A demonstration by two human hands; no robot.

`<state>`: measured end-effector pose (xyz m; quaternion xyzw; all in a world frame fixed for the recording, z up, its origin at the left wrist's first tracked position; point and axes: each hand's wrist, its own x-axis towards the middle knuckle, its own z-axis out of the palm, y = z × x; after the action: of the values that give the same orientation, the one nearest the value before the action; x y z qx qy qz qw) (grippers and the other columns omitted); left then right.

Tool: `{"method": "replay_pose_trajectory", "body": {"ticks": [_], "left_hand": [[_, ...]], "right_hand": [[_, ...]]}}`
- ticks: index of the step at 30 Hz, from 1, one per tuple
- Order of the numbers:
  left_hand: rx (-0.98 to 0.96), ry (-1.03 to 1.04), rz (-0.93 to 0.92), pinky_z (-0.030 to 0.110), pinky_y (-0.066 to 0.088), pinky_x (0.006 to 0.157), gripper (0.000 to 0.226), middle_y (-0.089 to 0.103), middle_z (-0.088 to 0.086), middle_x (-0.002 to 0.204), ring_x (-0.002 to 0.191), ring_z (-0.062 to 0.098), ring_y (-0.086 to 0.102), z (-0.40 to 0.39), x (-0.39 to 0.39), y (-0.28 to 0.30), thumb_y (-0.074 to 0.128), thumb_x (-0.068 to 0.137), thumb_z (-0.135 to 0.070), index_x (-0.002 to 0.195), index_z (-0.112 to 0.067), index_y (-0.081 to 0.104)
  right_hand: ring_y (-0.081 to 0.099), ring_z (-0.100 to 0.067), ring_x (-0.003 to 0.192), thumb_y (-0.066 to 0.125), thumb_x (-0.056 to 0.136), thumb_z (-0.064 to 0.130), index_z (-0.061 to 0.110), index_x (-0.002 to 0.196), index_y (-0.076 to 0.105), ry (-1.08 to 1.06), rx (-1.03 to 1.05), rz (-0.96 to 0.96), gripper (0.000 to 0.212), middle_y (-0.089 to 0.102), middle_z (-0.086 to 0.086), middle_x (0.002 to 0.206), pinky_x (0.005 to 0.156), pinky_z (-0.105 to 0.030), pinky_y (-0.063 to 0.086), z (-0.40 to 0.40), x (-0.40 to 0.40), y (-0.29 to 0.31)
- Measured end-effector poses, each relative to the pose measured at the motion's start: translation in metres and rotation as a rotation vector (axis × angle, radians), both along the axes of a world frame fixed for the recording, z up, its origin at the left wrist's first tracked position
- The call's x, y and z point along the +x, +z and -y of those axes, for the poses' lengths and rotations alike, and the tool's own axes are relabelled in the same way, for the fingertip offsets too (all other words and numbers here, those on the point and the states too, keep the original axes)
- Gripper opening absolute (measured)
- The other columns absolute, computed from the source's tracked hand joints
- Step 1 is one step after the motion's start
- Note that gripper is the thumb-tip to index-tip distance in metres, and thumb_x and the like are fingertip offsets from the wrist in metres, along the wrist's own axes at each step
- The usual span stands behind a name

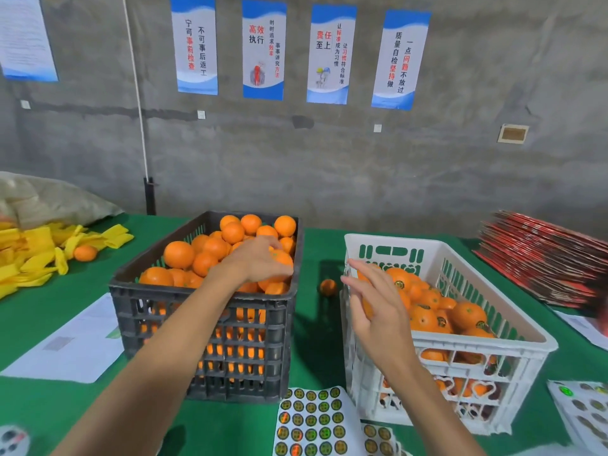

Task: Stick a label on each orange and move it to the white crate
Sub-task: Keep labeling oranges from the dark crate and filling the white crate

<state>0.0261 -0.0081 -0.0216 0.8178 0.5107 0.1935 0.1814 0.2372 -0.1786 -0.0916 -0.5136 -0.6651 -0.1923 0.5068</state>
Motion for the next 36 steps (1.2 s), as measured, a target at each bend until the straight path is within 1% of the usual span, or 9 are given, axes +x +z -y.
{"method": "replay_pose_trajectory", "body": {"ticks": [4, 6, 10, 13, 18, 23, 28, 31, 36], "left_hand": [[0.281, -0.028, 0.719, 0.023, 0.052, 0.078, 0.047, 0.066, -0.013, 0.108, 0.095, 0.001, 0.063, 0.056, 0.007, -0.011, 0.064, 0.078, -0.057, 0.121, -0.039, 0.058], [0.302, -0.122, 0.887, 0.015, 0.049, 0.075, 0.041, 0.065, -0.01, 0.104, 0.091, 0.0, 0.062, 0.089, 0.008, -0.03, 0.057, 0.085, -0.057, 0.118, -0.033, 0.059], [0.103, -0.237, 0.842, 0.017, 0.05, 0.074, 0.034, 0.066, -0.012, 0.096, 0.086, 0.009, 0.064, 0.132, 0.011, -0.105, 0.055, 0.09, -0.059, 0.111, -0.034, 0.062], [-0.309, -0.204, 0.906, 0.02, 0.051, 0.061, 0.05, 0.065, -0.002, 0.088, 0.069, 0.008, 0.065, 0.146, 0.023, -0.161, 0.054, 0.088, -0.065, 0.114, -0.023, 0.063], [-0.489, -0.059, 0.825, 0.019, 0.052, 0.066, 0.035, 0.065, 0.0, 0.097, 0.075, 0.003, 0.066, 0.144, 0.028, -0.228, 0.05, 0.103, -0.056, 0.116, -0.027, 0.062], [-0.488, 0.041, 0.793, 0.025, 0.055, 0.064, 0.038, 0.07, 0.007, 0.092, 0.061, 0.009, 0.065, 0.146, 0.028, -0.265, 0.044, 0.105, -0.055, 0.119, -0.024, 0.061], [-0.435, 0.11, 0.758, 0.024, 0.058, 0.063, 0.054, 0.071, 0.003, 0.097, 0.068, 0.012, 0.072, 0.148, 0.027, -0.274, 0.043, 0.083, -0.077, 0.109, -0.033, 0.061], [-0.371, 0.139, 0.667, 0.037, 0.063, 0.074, 0.055, 0.069, -0.004, 0.098, 0.085, 0.016, 0.071, 0.145, 0.028, -0.276, 0.042, 0.079, -0.079, 0.102, -0.033, 0.062], [-0.249, 0.135, 0.497, 0.023, 0.045, 0.064, 0.052, 0.068, -0.01, 0.086, 0.077, 0.004, 0.065, 0.145, 0.025, -0.281, 0.038, 0.082, -0.08, 0.095, -0.035, 0.06]], "right_hand": [[0.06, -0.015, 0.126, 0.059, 0.097, -0.005, 0.005, 0.121, 0.071, 0.181, -0.054, -0.102, 0.029, 0.065, -0.001, 0.134, 0.101, -0.041, 0.055, 0.007, -0.016, -0.018], [0.066, -0.014, 0.117, 0.059, 0.099, 0.001, 0.007, 0.124, 0.07, 0.223, -0.061, -0.162, 0.028, 0.067, 0.002, 0.128, 0.098, -0.037, 0.056, 0.012, -0.021, -0.028], [0.064, -0.007, 0.113, 0.058, 0.104, 0.011, 0.017, 0.126, 0.067, 0.244, -0.181, -0.147, 0.025, 0.066, 0.01, 0.123, 0.098, -0.02, 0.049, 0.028, -0.029, -0.066], [0.061, -0.004, 0.115, 0.053, 0.106, 0.016, 0.017, 0.123, 0.068, 0.204, -0.371, -0.119, 0.022, 0.066, 0.009, 0.123, 0.097, -0.028, 0.051, 0.04, -0.026, -0.109], [0.055, -0.002, 0.121, 0.052, 0.106, 0.031, 0.029, 0.135, 0.061, 0.171, -0.714, -0.016, 0.03, 0.06, 0.015, 0.134, 0.103, -0.032, 0.047, 0.052, -0.017, -0.159], [0.041, -0.007, 0.141, 0.051, 0.104, 0.043, 0.025, 0.141, 0.06, 0.093, -0.949, 0.052, 0.042, 0.043, 0.015, 0.155, 0.119, -0.033, 0.033, 0.061, -0.006, -0.189], [0.035, 0.009, 0.139, 0.061, 0.087, 0.073, 0.033, 0.149, 0.05, 0.194, -1.069, -0.1, 0.075, 0.036, 0.032, 0.15, 0.12, -0.021, 0.024, 0.065, 0.009, -0.196], [0.036, 0.011, 0.136, 0.064, 0.071, 0.087, 0.036, 0.146, 0.052, 0.185, -1.078, -0.13, 0.092, 0.04, 0.032, 0.148, 0.118, -0.02, 0.024, 0.067, 0.017, -0.195], [0.04, 0.013, 0.13, 0.074, 0.079, 0.066, 0.032, 0.135, 0.065, 0.228, -0.995, -0.157, 0.067, 0.051, 0.033, 0.137, 0.113, -0.011, 0.026, 0.068, 0.022, -0.199]]}}
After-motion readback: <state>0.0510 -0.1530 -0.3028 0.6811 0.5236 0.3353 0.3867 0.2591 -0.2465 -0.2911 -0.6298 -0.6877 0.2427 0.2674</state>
